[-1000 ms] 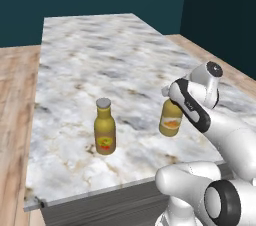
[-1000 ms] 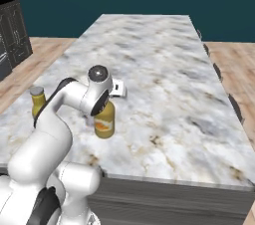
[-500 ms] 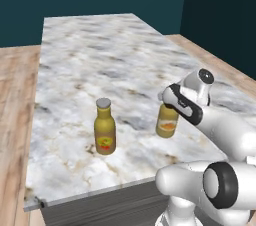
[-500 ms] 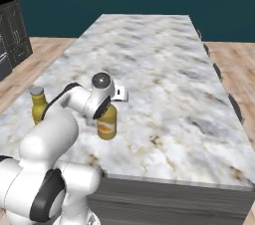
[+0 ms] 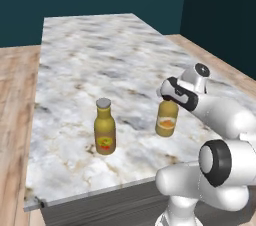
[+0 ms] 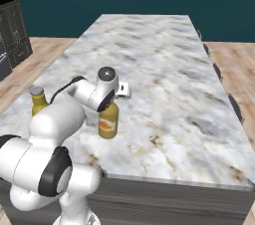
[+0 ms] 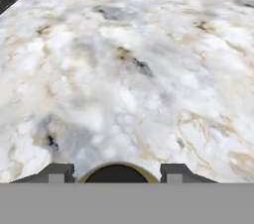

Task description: Move the drinks to the dining counter.

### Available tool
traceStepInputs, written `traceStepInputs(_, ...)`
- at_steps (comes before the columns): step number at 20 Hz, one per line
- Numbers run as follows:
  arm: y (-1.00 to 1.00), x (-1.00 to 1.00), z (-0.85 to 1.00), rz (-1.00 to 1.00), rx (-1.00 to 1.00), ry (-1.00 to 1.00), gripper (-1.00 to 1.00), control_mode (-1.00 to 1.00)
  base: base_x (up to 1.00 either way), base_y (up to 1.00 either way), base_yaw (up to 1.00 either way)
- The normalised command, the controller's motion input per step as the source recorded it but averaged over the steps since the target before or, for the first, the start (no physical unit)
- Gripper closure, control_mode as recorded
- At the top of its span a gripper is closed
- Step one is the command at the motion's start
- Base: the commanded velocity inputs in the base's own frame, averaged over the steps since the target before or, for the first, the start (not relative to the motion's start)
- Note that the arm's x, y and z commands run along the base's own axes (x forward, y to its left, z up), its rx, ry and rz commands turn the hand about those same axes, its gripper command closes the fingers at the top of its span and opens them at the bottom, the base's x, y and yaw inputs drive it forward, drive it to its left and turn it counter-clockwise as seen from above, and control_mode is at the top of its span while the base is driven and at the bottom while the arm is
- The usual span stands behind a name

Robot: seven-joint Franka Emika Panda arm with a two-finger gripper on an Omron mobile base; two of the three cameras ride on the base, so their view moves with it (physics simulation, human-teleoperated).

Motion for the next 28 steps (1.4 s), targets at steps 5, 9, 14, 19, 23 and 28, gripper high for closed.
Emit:
traceStepInputs(5, 0.06, 0.08, -0.42, 0.00, 0.00, 0.00, 1.00, -1.00, 0.00, 0.00, 0.00)
traceStepInputs(9, 0.08, -0.01, -0.26, 0.00, 0.00, -0.02, 1.00, -1.00, 0.00, 0.00, 0.00)
traceStepInputs(14, 0.37, -0.13, -0.32, 0.00, -0.02, -0.06, 1.00, -1.00, 0.00, 0.00, 0.00)
traceStepInputs(19, 0.26, -0.25, -0.30, 0.00, -0.03, -0.07, 1.00, -1.00, 0.00, 0.00, 0.00)
traceStepInputs(23, -0.26, -0.27, -0.28, 0.00, 0.00, -0.04, 1.00, -1.00, 0.00, 0.00, 0.00)
traceStepInputs(28, -0.09, -0.19, -0.11, 0.00, -0.01, -0.06, -1.00, -1.00, 0.00, 0.00, 0.00)
